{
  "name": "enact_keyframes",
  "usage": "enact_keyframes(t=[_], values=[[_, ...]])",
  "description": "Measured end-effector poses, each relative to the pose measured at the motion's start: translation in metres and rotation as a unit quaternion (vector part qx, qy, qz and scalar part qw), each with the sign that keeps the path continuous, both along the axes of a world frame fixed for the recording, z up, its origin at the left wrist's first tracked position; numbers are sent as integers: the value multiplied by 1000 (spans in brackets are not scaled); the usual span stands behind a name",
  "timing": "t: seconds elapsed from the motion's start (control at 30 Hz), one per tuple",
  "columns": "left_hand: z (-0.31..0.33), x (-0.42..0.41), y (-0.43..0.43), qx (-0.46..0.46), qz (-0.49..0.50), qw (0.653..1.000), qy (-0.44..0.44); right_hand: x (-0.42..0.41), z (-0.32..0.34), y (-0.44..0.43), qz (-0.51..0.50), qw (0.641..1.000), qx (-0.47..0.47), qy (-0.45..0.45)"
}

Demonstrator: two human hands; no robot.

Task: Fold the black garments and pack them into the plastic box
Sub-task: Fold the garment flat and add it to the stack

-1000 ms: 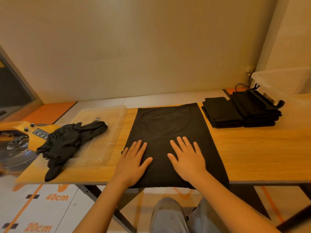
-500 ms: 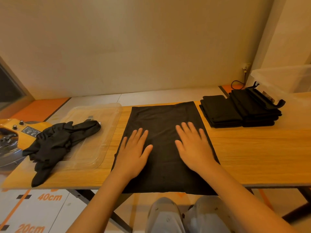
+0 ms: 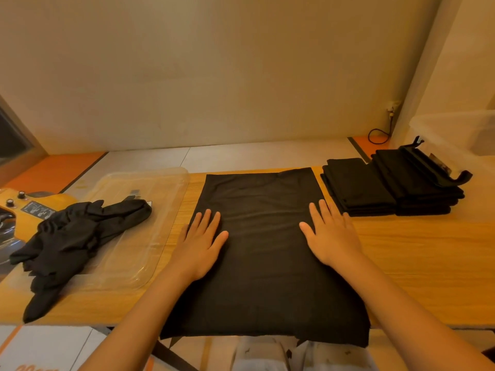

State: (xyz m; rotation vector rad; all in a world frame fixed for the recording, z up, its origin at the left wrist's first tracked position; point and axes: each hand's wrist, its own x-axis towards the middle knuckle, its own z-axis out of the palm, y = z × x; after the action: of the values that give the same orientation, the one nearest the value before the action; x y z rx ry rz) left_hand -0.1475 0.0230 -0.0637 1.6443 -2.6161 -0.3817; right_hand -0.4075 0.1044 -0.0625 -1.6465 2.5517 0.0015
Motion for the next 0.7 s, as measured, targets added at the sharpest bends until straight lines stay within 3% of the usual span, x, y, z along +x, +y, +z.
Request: enact_keyframes(t=[0.1,0.23,0.47,0.7], values=[[14,-29,-20,-36,-35,998,30,21,9,-29,78,995,-61,-13],[14,-73,-63,-37,-74,997,-1,38,6,-83,161,986,-44,-27],[-10,-55,-96,-36,-40,998,-20,-14,-6,-103,37,998,3,-45],[-9,-79,-138,-41,-9,999,-18,-25,-6,-137,27,998,0,-51]])
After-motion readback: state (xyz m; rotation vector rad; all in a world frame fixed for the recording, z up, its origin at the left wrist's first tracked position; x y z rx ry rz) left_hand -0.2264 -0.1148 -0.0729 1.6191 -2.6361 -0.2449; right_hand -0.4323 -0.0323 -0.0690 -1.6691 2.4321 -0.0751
